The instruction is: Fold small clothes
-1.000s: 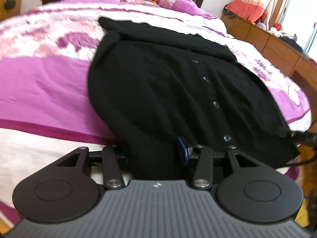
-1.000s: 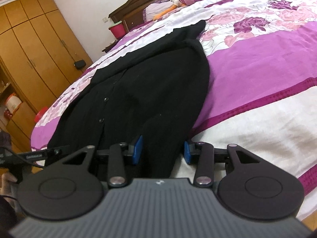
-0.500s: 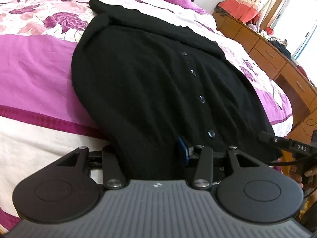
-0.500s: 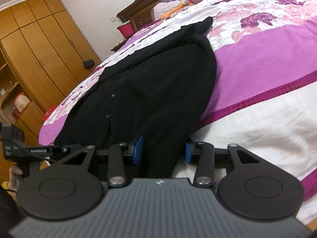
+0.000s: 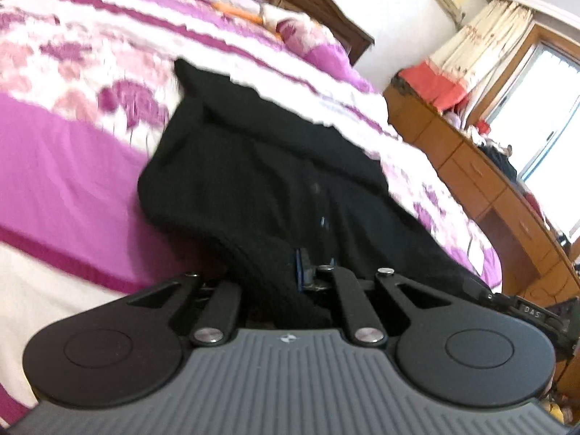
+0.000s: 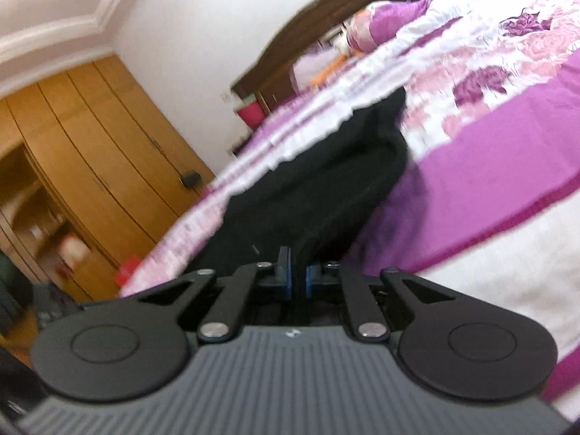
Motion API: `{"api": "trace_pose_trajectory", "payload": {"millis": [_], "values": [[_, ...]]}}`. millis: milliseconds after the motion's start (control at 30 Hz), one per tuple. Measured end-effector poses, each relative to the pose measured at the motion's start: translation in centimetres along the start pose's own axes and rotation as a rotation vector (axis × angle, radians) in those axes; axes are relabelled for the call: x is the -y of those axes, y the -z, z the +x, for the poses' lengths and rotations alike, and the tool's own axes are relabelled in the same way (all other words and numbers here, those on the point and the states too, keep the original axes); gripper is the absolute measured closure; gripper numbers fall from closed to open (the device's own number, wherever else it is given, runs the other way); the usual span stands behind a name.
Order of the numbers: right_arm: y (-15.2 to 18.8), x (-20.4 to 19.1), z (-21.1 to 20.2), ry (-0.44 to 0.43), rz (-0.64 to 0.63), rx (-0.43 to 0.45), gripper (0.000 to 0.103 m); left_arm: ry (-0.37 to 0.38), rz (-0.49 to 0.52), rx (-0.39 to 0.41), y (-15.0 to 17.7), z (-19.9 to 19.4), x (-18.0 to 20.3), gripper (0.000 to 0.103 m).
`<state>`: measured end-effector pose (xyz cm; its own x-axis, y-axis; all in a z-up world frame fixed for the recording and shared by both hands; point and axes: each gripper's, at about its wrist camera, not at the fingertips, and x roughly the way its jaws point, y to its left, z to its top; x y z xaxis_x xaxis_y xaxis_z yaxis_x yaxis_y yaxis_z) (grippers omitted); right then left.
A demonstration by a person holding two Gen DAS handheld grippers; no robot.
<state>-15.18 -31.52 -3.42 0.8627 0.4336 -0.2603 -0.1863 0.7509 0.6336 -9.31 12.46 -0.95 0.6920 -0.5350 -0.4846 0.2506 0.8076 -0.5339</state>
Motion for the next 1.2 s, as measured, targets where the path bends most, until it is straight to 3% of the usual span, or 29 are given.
{"api": "trace_pose_trajectory", "payload": {"millis": [267, 533, 767, 967, 1200], "values": [[-4.0, -0.8, 1.4, -0.065, 0.053, 0.127, 0.094, 0.009, -0.025, 0.108, -5.3, 0.2, 1.8, 0.094], [-9.3, -0.4, 5.6, -0.072, 0.094, 0.227, 0.094, -0.035, -0.028, 0.193, -11.4, 3.7, 3.4, 0.094], [-13.6, -0.5, 10.5, -0.070, 0.097, 0.282, 0.094, -0.142, -0.011, 0.270, -16.6, 8.0, 3.9, 0.094], [-15.5, -0.7, 14.2, 0.001, 0.021, 0.300, 0.094, -0.239, 0.039, 0.291, -19.7, 12.5, 3.2, 0.094], [-16.3, 0.8, 17.9, 0.092, 0.001, 0.292, 0.094, -0.267, 0.045, 0.249, -21.8, 17.5, 1.4, 0.094]]}}
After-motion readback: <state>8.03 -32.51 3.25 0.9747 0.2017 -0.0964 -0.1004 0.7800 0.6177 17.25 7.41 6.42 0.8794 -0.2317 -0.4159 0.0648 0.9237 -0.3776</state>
